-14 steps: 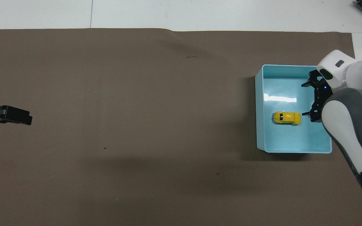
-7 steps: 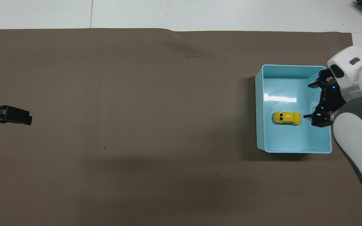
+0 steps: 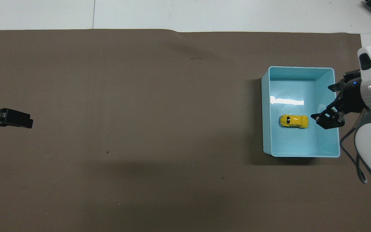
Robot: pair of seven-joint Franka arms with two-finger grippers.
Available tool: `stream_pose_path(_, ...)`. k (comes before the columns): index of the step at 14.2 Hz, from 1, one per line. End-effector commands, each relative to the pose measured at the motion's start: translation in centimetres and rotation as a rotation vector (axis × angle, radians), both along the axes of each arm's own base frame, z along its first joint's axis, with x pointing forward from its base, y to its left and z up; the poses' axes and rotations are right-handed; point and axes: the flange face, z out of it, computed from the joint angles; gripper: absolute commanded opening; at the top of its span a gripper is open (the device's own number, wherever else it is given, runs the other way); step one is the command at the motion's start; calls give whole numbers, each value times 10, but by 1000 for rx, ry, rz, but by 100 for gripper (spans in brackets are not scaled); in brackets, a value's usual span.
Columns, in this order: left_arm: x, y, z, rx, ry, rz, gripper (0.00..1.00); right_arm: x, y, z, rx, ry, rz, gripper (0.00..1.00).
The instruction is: Wind up and store yellow beetle car
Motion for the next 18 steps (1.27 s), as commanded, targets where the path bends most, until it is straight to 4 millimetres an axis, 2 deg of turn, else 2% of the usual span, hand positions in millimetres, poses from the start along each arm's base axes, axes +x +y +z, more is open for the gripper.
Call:
stream_pose_path(1,-2,4,5,6,-5,2,100,-7,0,16,35,14,-146,100)
stream_pose_path(6,-2,4,5,6,-5,2,100,-12,-2,28,45,42,-320,100)
stream_pose_path(10,-2,4,5,6,-5,2,100,-16,-6,57,59,54,-528,100)
stream_pose_path(13,-2,4,5,6,-5,2,100,-21,-4,59,53,97,-677,100)
stream_pose_path(16,-2,4,5,6,-5,2,100,-26,-13,72,52,110,-743,100)
stream_pose_path(18,-2,5,5,6,-5,3,100,-27,-28,73,50,120,-773,100)
